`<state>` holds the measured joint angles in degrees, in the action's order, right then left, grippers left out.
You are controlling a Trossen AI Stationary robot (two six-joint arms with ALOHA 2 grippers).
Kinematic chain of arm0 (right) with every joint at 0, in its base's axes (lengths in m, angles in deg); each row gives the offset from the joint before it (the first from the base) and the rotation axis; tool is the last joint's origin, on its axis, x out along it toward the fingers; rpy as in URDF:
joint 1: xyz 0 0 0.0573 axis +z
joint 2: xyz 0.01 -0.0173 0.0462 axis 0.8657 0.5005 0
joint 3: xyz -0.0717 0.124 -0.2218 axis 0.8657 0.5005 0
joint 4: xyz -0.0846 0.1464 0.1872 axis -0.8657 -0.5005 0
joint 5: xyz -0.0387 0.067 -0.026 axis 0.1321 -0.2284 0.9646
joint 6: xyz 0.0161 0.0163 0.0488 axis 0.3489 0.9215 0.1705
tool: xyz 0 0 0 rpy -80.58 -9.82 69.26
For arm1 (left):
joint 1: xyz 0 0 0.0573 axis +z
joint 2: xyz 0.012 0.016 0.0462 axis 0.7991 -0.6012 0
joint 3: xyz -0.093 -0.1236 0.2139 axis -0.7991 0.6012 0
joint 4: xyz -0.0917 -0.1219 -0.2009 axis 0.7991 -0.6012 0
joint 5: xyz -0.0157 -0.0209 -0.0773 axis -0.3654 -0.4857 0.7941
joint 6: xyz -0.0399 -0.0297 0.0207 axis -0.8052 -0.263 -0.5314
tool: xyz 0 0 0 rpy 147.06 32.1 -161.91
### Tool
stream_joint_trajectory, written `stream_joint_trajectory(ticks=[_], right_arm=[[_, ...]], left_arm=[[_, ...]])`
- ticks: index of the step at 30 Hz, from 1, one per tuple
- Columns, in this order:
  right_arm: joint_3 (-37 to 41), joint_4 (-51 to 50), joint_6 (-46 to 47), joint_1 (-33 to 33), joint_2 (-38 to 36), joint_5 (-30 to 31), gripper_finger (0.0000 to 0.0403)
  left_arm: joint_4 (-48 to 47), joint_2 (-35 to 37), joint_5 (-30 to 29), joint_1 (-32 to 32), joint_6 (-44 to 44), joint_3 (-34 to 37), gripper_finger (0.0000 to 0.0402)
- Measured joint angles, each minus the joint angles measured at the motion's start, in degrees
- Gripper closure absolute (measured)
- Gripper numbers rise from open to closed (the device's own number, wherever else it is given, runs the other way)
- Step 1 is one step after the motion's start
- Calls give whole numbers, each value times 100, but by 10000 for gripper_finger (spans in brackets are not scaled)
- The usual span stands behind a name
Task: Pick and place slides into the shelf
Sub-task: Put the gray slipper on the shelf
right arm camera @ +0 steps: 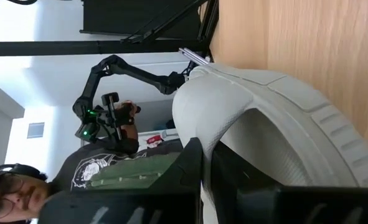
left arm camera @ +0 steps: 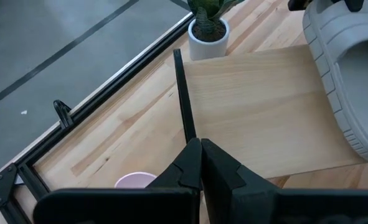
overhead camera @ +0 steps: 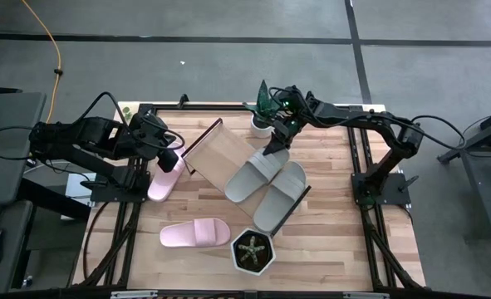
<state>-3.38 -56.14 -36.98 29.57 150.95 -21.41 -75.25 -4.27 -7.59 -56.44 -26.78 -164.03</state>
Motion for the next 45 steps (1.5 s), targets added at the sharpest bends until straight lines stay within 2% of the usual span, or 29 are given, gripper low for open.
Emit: stream_joint_trajectory(ticks=[13,23,34,45], right_arm=[[0,-32,-60,-2,0,-122,403],[0,-33,-71,0,-2,-206,403],[0,-57,-10,4,-2,-219,403],[0,-93,49,4,-2,-263,399]], left_arm=[[123,0,0,2,11,0,401],[891,-74,107,0,525,0,401],[1641,-918,462,7,1340,2,401],[2279,-1508,846,98,1362,4,401]])
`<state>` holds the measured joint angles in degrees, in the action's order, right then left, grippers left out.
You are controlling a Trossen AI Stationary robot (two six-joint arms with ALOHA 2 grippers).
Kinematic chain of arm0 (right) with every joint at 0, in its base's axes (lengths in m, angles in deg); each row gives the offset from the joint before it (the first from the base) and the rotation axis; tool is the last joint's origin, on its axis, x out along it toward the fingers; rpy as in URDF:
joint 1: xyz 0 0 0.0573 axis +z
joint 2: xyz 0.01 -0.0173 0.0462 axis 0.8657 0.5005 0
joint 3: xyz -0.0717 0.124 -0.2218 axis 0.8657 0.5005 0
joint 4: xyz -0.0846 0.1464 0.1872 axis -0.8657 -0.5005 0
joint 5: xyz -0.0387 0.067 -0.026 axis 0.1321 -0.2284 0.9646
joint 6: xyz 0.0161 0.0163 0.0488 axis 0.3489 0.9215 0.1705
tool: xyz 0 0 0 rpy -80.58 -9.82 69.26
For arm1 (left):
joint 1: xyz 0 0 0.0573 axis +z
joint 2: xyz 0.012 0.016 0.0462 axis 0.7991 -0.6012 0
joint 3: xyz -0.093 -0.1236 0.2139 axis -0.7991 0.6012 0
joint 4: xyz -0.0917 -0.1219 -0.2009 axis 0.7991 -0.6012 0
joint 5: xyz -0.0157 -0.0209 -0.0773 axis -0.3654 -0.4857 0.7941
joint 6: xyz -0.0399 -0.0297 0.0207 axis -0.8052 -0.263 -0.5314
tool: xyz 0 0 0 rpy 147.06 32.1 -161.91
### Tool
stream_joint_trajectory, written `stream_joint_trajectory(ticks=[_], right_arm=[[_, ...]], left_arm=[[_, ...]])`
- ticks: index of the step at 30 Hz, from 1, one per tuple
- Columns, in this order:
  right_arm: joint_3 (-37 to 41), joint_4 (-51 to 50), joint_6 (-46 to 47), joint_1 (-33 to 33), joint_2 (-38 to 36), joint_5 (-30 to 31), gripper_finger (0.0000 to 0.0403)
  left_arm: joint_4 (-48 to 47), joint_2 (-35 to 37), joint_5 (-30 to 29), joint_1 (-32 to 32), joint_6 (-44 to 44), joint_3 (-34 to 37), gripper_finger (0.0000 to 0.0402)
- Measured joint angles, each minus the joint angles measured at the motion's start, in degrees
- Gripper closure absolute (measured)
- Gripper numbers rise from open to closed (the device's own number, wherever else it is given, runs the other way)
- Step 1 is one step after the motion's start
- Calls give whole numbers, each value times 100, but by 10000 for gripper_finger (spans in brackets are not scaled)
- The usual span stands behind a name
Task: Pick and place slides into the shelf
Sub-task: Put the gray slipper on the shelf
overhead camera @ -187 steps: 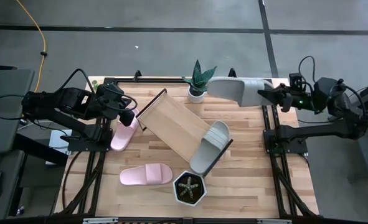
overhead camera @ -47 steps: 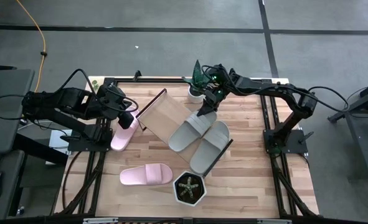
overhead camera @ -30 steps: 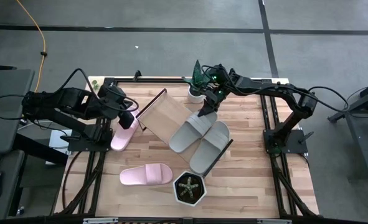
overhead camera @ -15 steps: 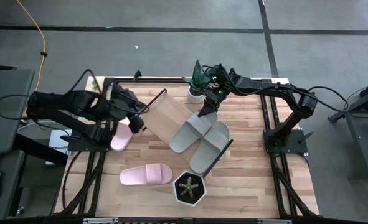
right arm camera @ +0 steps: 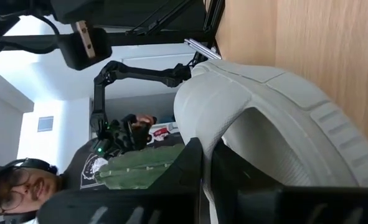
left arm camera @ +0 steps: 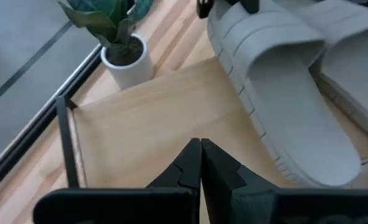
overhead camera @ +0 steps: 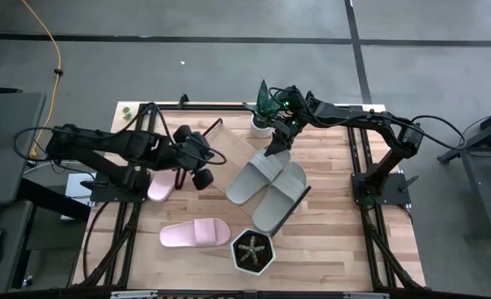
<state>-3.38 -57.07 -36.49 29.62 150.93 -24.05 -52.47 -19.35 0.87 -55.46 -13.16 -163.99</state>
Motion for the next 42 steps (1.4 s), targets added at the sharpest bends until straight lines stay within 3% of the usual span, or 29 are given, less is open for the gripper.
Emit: stream_joint_trajectory(ticks=[8,12,28,42], right_arm=[[-4,-20,-44,-2,0,-8,333],[-4,-24,-61,-2,0,28,318],[-4,-97,-360,-2,0,403,315],[-4,-533,-904,-2,0,618,315]], left_arm=[[30,-6,691,527,-24,-2,401],[181,-4,887,679,6,-2,401],[924,-208,2010,1404,433,3,401],[1760,-1003,2956,1625,599,-3,401]])
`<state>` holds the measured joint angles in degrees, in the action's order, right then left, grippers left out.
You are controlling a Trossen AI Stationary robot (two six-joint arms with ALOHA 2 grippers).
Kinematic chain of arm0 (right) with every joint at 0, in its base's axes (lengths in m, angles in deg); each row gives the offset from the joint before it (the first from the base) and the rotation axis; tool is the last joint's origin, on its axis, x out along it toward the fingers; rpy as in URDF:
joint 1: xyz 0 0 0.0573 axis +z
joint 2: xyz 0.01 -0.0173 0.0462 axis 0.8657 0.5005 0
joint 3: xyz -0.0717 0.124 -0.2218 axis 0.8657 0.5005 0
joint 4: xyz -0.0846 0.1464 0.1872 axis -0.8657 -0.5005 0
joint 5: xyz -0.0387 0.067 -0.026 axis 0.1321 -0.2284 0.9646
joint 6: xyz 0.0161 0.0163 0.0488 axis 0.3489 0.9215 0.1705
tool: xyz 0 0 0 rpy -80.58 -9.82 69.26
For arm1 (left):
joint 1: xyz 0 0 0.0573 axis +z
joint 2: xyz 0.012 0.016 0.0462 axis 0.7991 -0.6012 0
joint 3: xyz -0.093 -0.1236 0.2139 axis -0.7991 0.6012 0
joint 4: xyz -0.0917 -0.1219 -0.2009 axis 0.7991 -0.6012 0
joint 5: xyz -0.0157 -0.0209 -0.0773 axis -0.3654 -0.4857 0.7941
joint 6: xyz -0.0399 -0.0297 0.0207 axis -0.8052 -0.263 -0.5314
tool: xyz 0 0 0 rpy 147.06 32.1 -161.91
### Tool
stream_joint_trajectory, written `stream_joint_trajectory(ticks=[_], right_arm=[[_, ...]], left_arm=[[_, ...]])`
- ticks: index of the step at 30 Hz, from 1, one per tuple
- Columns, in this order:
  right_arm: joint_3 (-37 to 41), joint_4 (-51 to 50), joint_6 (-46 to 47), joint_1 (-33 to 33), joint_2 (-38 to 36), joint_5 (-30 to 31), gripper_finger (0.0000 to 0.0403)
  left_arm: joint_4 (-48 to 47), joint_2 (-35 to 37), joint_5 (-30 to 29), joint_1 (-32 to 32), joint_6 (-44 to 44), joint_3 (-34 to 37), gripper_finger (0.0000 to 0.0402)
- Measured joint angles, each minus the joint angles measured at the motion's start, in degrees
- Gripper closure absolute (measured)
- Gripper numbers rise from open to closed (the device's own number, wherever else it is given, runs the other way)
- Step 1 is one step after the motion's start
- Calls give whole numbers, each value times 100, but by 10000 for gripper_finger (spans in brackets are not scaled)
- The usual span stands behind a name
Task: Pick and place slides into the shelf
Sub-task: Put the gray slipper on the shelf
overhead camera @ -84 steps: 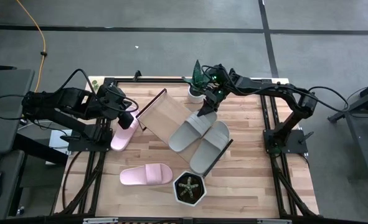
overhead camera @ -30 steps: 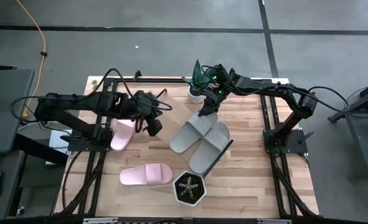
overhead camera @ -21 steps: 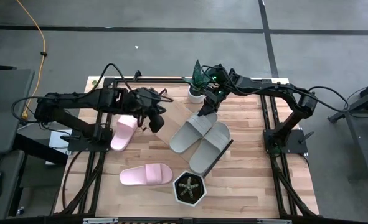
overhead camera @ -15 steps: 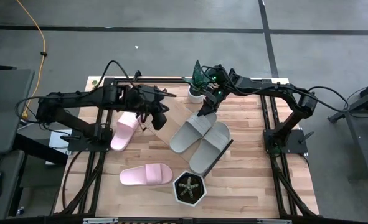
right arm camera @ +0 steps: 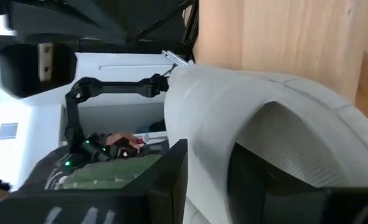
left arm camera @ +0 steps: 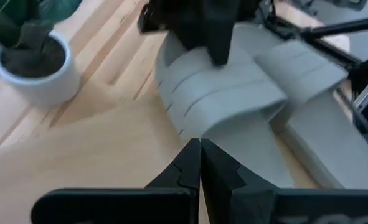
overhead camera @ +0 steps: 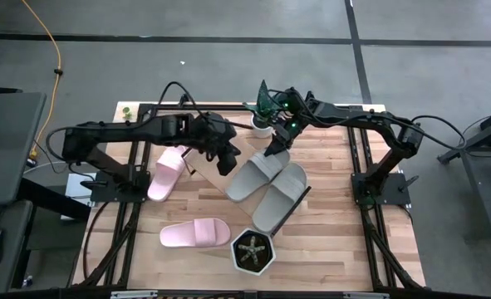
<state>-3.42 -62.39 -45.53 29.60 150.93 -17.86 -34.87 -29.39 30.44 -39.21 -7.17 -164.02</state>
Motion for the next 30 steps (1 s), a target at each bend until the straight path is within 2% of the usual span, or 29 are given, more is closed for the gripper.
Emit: stream_joint_trajectory(ticks=[12,22,30], right_arm=[[-307,-476,-597,-7,-2,285,315],[-507,-1531,-1383,-39,-2,583,315],[-508,-1603,-1640,-35,-2,754,315]], left_arm=[[55,-8,397,128,-2,-1,401],[42,-8,370,128,-2,-1,401],[41,-8,354,128,-2,-1,401]])
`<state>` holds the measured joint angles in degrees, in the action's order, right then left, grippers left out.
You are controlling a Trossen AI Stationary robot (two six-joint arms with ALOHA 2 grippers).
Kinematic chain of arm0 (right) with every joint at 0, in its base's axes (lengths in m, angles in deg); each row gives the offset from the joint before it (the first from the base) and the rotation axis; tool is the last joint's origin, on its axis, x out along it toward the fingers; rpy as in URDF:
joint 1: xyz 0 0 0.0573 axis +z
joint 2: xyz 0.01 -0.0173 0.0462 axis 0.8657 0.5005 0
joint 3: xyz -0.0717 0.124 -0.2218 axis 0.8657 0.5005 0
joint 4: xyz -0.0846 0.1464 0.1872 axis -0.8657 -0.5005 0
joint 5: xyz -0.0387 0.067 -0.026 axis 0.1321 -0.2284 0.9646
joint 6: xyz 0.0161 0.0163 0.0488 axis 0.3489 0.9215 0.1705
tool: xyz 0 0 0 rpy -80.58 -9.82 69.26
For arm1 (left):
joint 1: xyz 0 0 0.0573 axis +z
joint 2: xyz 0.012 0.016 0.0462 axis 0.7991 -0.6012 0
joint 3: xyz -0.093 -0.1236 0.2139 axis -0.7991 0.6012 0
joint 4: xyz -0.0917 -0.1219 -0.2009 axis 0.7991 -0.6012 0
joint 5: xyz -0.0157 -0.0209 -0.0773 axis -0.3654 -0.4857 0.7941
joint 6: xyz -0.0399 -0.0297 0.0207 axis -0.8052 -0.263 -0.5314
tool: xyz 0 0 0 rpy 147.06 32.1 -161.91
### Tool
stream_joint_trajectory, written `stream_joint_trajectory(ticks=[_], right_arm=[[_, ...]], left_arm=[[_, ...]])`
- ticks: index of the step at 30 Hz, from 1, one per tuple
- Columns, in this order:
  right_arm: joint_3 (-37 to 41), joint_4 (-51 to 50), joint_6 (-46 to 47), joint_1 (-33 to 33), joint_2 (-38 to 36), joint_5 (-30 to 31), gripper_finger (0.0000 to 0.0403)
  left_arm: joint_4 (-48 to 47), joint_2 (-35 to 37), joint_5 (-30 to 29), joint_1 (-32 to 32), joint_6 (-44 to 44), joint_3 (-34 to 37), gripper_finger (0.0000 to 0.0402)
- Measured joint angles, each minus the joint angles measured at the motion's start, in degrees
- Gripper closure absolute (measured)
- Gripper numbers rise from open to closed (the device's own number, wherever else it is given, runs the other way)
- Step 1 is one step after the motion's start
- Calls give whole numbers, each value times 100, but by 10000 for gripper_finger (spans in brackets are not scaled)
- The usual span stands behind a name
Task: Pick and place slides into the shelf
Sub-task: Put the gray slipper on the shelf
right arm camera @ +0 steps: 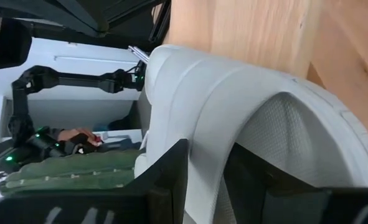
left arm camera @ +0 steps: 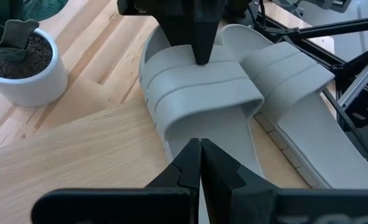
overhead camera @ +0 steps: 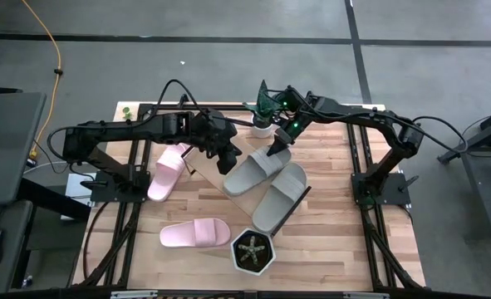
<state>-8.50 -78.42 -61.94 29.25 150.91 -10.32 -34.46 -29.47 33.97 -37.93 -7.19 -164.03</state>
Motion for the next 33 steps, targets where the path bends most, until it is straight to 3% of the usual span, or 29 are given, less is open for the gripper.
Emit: stream_joint_trajectory(ticks=[33], right_arm=[[-12,-422,-782,0,-249,744,315]], left_arm=[[-311,2,3,0,0,0,401]])
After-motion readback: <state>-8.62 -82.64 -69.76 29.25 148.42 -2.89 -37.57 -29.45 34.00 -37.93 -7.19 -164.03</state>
